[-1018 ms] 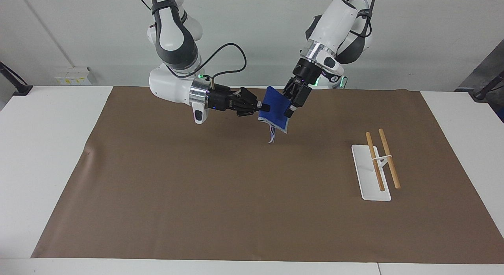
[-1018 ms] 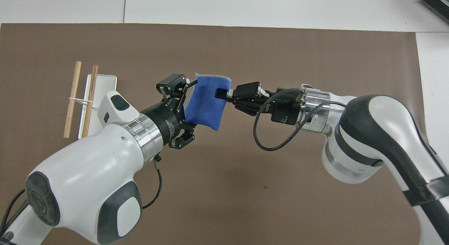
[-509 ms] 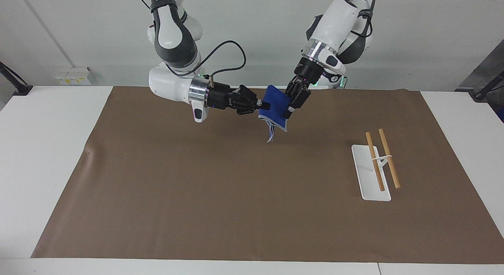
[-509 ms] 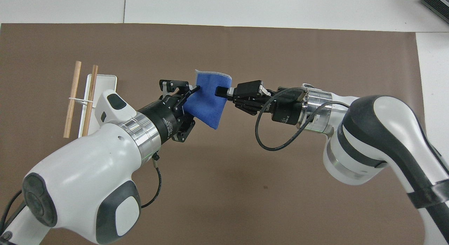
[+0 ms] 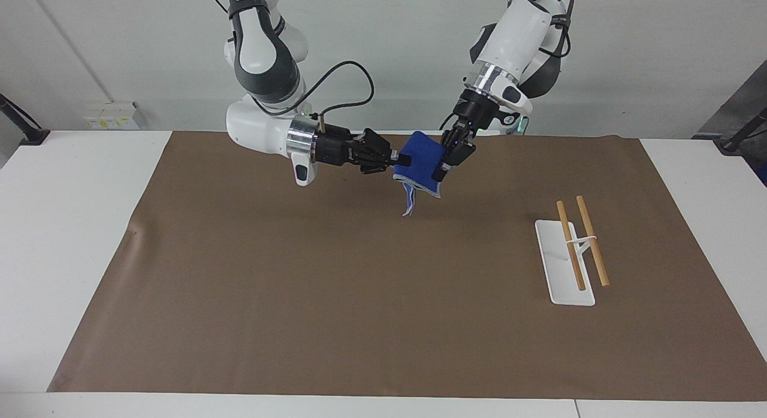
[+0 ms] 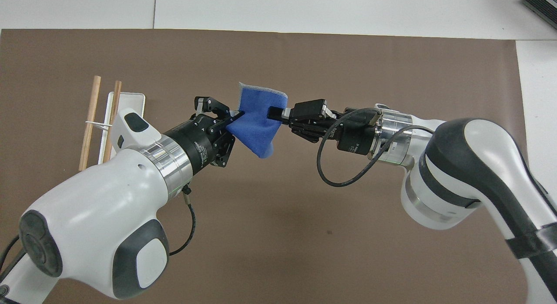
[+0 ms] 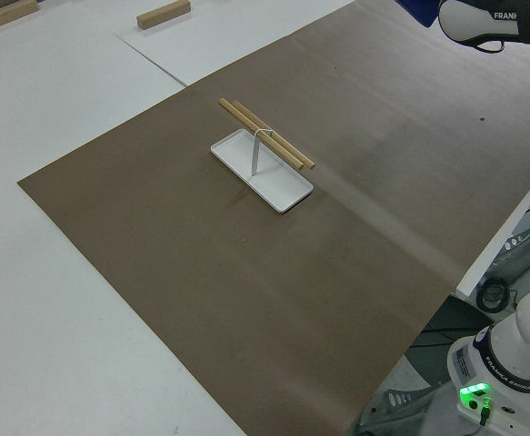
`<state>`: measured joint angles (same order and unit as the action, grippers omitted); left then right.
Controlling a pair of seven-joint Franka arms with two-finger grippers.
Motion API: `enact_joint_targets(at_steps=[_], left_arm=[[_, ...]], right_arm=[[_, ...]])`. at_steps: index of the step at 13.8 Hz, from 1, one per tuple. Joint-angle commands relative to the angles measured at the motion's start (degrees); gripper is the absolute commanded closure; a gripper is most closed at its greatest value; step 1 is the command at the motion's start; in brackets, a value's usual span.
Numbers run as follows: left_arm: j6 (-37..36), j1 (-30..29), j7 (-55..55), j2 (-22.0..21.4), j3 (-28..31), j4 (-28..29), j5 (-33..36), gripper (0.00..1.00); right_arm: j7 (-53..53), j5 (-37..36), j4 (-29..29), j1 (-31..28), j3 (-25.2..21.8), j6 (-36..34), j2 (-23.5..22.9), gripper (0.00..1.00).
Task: Right arm passes towel to left arm to hang
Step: 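Close the left gripper on the towel held by the right gripper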
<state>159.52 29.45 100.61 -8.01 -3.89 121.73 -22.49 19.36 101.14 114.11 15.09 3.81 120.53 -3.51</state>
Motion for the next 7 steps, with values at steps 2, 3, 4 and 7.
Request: enact_joint_targets(at_steps=[2,3,4,7], left_arm=[[0.17,-0.53,-0.76,0.54,-0.07,-0.61,-0.63,1.00],[0.17,-0.71,-0.76,0.54,0.02,-0.61,-0.54,1.00],[0.17,-1.23,-0.76,0.54,-0.07,-0.61,-0.45,1.00],[0.17,-2.11,-0.94,0.54,0.02,-0.53,-0.45,1.00]], right_arm=[[1.47,1.87,0.94,-0.24,0.24,0.40,0.96,1.00],[1.47,1.87,0.94,-0.24,0.24,0.40,0.96,1.00],[1.29,1.87,0.94,-0.24,0.24,0.40,0.96,1.00],[-1.51,1.70,0.94,0.28,0.41,6.43,2.53,0.00]])
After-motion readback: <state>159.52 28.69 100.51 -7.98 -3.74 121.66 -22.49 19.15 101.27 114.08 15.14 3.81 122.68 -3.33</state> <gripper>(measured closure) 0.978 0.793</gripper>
